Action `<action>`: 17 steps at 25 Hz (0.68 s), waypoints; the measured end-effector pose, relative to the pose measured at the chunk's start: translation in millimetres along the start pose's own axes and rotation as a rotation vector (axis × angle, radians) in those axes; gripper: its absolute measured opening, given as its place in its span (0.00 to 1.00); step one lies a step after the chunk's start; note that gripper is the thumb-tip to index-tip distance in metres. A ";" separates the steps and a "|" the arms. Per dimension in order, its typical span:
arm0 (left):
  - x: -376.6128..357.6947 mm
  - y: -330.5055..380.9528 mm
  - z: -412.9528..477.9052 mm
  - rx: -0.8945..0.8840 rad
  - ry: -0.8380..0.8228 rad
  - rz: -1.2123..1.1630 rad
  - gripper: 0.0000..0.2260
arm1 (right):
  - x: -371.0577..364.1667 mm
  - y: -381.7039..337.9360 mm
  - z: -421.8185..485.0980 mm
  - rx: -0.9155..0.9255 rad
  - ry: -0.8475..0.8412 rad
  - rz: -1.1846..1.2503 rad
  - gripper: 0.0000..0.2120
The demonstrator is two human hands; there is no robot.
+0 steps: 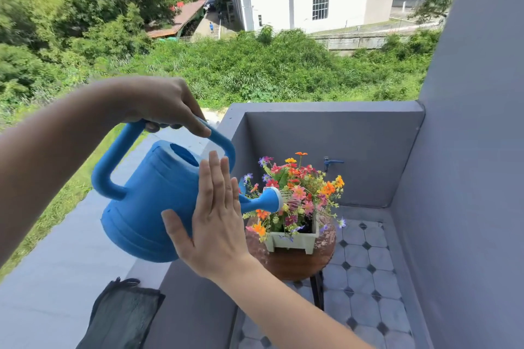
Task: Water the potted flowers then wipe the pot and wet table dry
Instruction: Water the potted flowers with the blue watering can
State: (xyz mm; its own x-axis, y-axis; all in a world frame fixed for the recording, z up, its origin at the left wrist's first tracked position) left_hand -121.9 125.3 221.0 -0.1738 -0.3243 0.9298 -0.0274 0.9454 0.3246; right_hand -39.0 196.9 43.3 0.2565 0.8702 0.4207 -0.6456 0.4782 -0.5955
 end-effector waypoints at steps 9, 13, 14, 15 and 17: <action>-31.1 -61.9 -25.2 0.009 0.275 -0.489 0.04 | -12.9 16.3 -1.2 -0.102 -0.034 0.014 0.33; -45.8 -98.6 -40.5 0.065 0.527 -0.617 0.05 | -26.6 14.8 6.6 -0.155 -0.122 0.074 0.36; -48.3 -105.8 -44.6 0.085 0.593 -0.625 0.05 | -31.5 14.9 9.8 -0.158 -0.149 0.086 0.37; -50.6 -111.9 -48.4 0.104 0.656 -0.621 0.04 | -37.7 15.1 13.1 -0.155 -0.169 0.097 0.38; -57.4 -117.9 -53.5 0.137 0.775 -0.588 0.05 | -51.0 19.6 20.4 -0.137 -0.192 0.105 0.40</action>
State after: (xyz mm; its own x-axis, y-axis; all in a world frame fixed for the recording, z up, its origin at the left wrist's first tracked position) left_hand -56.0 30.9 138.7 0.5971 -0.6283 0.4987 -0.0254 0.6065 0.7946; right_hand -79.4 159.5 24.1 0.0434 0.8839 0.4657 -0.5550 0.4090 -0.7244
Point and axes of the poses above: each hand's wrist, its own z-axis towards the middle knuckle, its own x-axis out of the back of the hand, y = z × x, the point moved 3 cm from there along z, towards the middle knuckle, and after that the axes turned 4 degrees about y, right-handed, at the moved point
